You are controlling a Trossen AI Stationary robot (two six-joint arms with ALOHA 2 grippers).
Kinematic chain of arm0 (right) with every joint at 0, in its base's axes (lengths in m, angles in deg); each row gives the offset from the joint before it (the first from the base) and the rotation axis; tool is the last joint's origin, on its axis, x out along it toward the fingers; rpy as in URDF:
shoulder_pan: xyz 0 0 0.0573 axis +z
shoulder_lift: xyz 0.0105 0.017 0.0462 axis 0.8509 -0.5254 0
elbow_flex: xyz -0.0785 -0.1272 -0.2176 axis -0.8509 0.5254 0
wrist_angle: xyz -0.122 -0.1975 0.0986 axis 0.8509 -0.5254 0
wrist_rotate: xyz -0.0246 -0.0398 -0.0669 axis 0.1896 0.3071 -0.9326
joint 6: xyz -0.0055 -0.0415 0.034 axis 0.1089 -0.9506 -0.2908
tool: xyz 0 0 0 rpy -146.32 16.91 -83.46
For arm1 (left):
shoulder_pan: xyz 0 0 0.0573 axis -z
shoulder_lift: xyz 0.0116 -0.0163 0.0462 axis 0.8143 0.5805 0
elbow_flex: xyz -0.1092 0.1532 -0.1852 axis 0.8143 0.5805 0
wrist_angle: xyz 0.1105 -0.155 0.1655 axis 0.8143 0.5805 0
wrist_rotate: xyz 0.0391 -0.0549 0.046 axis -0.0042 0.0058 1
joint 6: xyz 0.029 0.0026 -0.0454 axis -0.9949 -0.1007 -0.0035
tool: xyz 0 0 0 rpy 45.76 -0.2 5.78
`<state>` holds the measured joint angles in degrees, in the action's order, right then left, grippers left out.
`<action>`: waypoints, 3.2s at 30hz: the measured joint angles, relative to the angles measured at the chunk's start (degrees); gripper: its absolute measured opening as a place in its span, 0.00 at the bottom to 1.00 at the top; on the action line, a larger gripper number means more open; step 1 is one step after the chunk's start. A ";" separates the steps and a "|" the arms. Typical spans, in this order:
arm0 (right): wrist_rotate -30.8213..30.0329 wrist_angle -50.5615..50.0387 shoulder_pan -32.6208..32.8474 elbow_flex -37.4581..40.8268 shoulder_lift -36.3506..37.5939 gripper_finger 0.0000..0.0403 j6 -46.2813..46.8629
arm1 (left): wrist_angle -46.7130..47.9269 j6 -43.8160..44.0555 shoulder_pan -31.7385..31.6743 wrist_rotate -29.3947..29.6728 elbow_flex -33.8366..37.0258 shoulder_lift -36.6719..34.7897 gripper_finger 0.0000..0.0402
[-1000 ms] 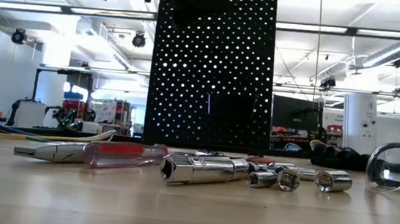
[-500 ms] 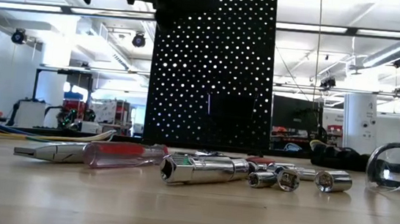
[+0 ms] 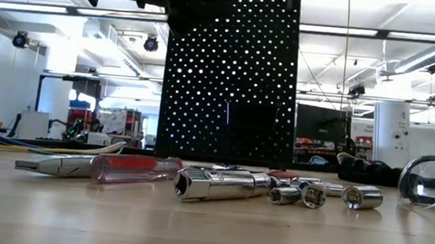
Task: Hang tools onto peg board
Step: Hang the ratchet wrench on the peg board, then hang the red screwdriver on the peg board
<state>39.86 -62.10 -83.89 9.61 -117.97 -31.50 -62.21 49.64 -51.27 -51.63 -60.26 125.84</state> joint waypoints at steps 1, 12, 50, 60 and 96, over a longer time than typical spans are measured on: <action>0.16 -0.41 -0.16 -0.14 0.31 0.09 0.31 | 0.00 0.00 0.00 0.00 0.00 0.00 0.39; 1.24 -4.30 -1.53 1.95 -0.92 0.09 3.96 | -0.61 0.08 0.01 0.01 0.00 0.02 0.39; 0.89 2.60 -2.60 18.85 6.03 0.16 7.44 | -0.17 3.06 0.13 0.41 0.83 0.07 0.39; 0.82 3.27 -2.55 17.20 7.55 0.36 8.11 | -0.19 3.23 0.13 0.41 0.83 0.07 0.39; 4.93 19.55 17.14 42.94 25.12 0.15 14.29 | -0.01 -1.97 -2.78 17.61 20.69 -22.56 0.39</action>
<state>44.79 -42.55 -66.76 52.55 -92.85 -17.20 -62.22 47.68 -54.05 -34.01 -39.57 103.28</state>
